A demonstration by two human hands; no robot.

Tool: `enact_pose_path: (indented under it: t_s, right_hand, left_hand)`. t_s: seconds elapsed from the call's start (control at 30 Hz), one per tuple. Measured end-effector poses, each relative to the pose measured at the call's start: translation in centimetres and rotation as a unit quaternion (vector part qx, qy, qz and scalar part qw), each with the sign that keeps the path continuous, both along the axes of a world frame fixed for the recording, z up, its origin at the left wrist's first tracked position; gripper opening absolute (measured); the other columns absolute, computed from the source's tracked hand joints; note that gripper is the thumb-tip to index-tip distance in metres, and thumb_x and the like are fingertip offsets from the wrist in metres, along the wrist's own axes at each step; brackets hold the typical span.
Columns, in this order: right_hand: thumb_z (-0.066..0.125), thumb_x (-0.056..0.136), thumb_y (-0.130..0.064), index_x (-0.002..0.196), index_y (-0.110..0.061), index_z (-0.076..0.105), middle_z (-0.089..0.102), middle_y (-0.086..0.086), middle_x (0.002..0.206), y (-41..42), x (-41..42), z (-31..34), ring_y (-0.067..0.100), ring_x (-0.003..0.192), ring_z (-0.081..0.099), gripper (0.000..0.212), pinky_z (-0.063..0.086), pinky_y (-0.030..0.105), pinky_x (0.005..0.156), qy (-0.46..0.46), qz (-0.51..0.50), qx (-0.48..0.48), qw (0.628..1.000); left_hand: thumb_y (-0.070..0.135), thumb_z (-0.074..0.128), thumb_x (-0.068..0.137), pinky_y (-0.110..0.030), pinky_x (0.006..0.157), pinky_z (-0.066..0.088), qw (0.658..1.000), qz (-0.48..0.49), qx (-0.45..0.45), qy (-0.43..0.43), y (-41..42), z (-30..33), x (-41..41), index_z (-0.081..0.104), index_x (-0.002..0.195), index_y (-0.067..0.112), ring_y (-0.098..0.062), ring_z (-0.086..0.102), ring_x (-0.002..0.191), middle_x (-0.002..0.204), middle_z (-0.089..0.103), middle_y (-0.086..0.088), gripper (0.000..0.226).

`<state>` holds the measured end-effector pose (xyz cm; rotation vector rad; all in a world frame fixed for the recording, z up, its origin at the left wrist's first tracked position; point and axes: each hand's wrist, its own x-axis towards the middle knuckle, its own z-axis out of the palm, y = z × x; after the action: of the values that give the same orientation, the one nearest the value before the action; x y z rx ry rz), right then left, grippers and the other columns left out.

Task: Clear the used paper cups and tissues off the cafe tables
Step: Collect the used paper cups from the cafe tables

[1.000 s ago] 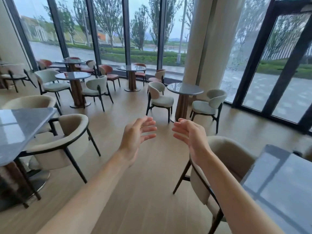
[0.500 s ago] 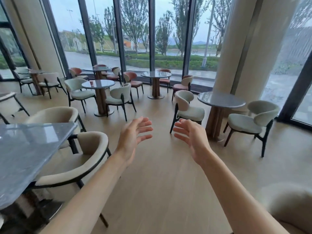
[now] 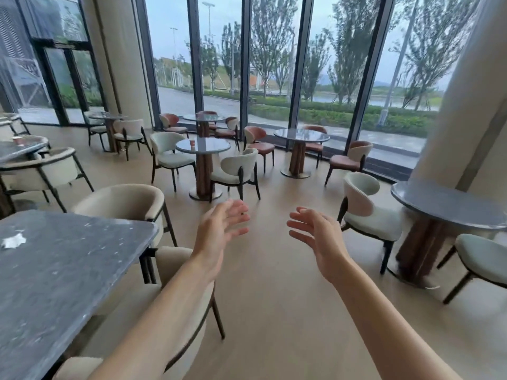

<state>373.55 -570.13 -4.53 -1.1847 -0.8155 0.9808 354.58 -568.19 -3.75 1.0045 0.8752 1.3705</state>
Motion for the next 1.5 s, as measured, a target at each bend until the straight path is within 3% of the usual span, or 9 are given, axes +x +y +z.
enact_pose_path:
  t_s: [0.27,0.4,0.6,0.83,1.07,1.33,1.5]
  right_hand:
    - [0.053,0.099,-0.011,0.105,-0.01,0.068,0.073,0.013,0.106,18.0,-1.2,0.5,0.027,0.101,0.071,0.015,0.059,0.042,0.092,-0.002,0.025,-0.009,1.0]
    - [0.053,0.1,-0.011,0.102,-0.011,0.067,0.072,0.016,0.111,26.6,1.5,-0.4,0.029,0.104,0.071,0.015,0.058,0.044,0.094,-0.002,0.029,-0.006,1.0]
    - [0.054,0.099,-0.012,0.101,-0.011,0.068,0.071,0.021,0.114,40.9,7.2,-2.3,0.033,0.106,0.07,0.014,0.057,0.047,0.097,-0.002,0.061,-0.013,0.998]
    - [0.055,0.1,-0.014,0.095,-0.01,0.068,0.07,0.02,0.116,56.6,11.5,-0.9,0.033,0.105,0.07,0.015,0.057,0.044,0.093,-0.005,0.118,-0.024,0.993]
    - [0.052,0.099,-0.011,0.093,-0.012,0.068,0.07,0.018,0.114,70.6,11.7,-2.7,0.028,0.1,0.07,0.017,0.058,0.042,0.091,-0.015,0.164,-0.03,0.986]
    - [0.055,0.096,-0.012,0.089,-0.012,0.069,0.07,0.018,0.111,91.1,10.2,-4.0,0.029,0.103,0.071,0.016,0.058,0.045,0.095,-0.061,0.183,-0.046,0.98]
    - [0.056,0.096,-0.013,0.092,-0.012,0.069,0.071,0.015,0.108,104.1,8.7,-2.5,0.029,0.104,0.07,0.014,0.058,0.043,0.094,-0.057,0.185,-0.042,0.98]
  left_hand:
    - [0.023,0.045,0.105,-0.052,0.096,0.053,0.999,0.011,-0.011,0.028,17.9,0.4,-0.4,0.066,0.115,0.0,-0.029,0.066,0.103,0.122,0.067,-0.026,0.033]
    - [0.025,0.048,0.104,-0.053,0.096,0.053,0.999,0.016,-0.009,0.044,26.5,-0.7,1.8,0.066,0.116,-0.002,-0.028,0.067,0.1,0.121,0.068,-0.025,0.034]
    - [0.025,0.049,0.103,-0.055,0.098,0.053,0.997,0.046,-0.009,0.057,40.0,-1.9,7.9,0.07,0.103,0.006,-0.03,0.068,0.102,0.116,0.071,-0.023,0.028]
    - [0.024,0.049,0.104,-0.051,0.094,0.055,0.993,0.102,-0.027,0.058,53.6,-1.0,12.5,0.069,0.108,0.004,-0.031,0.069,0.105,0.113,0.072,-0.019,0.029]
    - [0.024,0.048,0.104,-0.051,0.094,0.055,0.988,0.139,-0.045,0.054,66.7,-3.1,13.3,0.067,0.109,0.004,-0.028,0.068,0.101,0.115,0.071,-0.021,0.028]
    - [0.022,0.05,0.104,-0.051,0.096,0.055,0.99,0.128,-0.055,0.03,86.3,-5.3,12.4,0.067,0.11,0.005,-0.033,0.067,0.11,0.12,0.068,-0.022,0.025]
    - [0.021,0.049,0.103,-0.052,0.097,0.053,0.988,0.143,-0.054,0.021,98.6,-4.1,10.4,0.067,0.108,0.005,-0.027,0.068,0.1,0.119,0.068,-0.023,0.024]
